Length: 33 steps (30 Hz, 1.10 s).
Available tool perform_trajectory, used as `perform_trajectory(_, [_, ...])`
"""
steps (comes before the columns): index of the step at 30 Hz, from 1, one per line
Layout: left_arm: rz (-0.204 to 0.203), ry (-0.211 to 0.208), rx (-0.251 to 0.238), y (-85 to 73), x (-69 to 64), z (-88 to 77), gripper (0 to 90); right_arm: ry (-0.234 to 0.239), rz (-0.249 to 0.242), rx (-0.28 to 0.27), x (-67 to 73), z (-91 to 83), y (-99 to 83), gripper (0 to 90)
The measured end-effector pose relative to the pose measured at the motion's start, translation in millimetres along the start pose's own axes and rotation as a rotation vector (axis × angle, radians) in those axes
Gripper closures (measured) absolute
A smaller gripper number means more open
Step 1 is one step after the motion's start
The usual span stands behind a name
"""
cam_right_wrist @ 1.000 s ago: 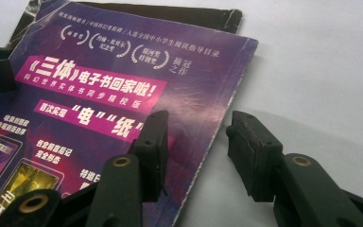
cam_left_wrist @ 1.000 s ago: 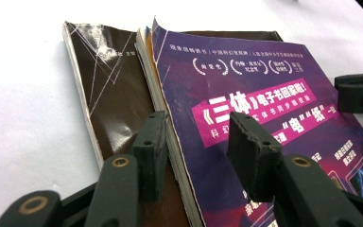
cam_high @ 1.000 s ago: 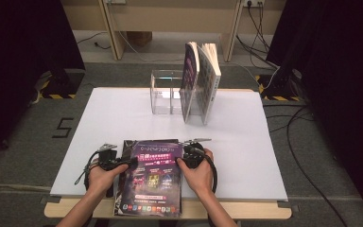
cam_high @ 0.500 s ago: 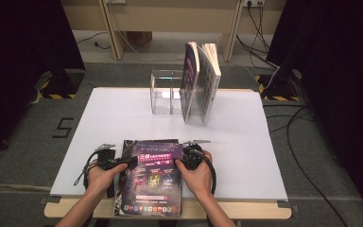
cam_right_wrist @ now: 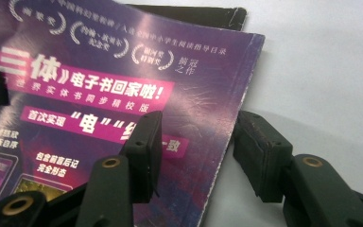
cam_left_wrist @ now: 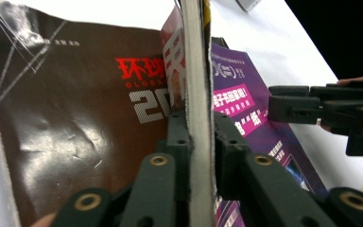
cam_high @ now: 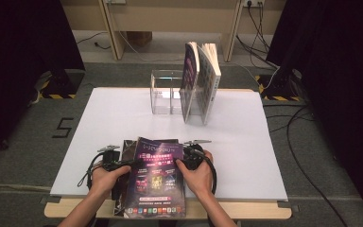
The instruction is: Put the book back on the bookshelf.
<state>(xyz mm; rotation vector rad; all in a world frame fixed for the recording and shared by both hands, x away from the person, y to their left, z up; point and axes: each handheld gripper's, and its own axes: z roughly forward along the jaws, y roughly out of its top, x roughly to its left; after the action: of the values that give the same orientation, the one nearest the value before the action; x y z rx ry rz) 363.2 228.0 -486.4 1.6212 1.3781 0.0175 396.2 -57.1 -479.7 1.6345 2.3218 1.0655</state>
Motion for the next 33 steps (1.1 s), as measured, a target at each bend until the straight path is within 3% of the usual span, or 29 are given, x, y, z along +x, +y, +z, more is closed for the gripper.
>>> perform_trajectory(7, [0.014, 0.014, -0.021, -3.0, -8.1, 6.4, 82.5, 0.031, 0.045, 0.003, -12.4, -2.9, 2.6, 53.0])
perform_trajectory(14, [0.028, 0.025, -0.003, -0.4, -11.3, 10.1, 82.2, 0.046, 0.05, 0.03, -18.2, -2.6, 8.3, 52.2])
perform_trajectory(18, [0.017, 0.02, 0.003, 0.9, -12.5, 13.9, 82.1, 0.042, 0.058, 0.034, -22.5, -2.2, 12.3, 51.9])
perform_trajectory(22, [0.02, 0.024, 0.015, 2.6, -13.6, 16.8, 82.0, 0.059, 0.086, 0.042, -27.7, -2.1, 15.3, 51.7])
perform_trajectory(33, [0.042, 0.033, 0.038, 5.3, -21.5, 25.2, 81.7, 0.031, 0.092, 0.038, -32.4, -2.8, 18.2, 51.1])
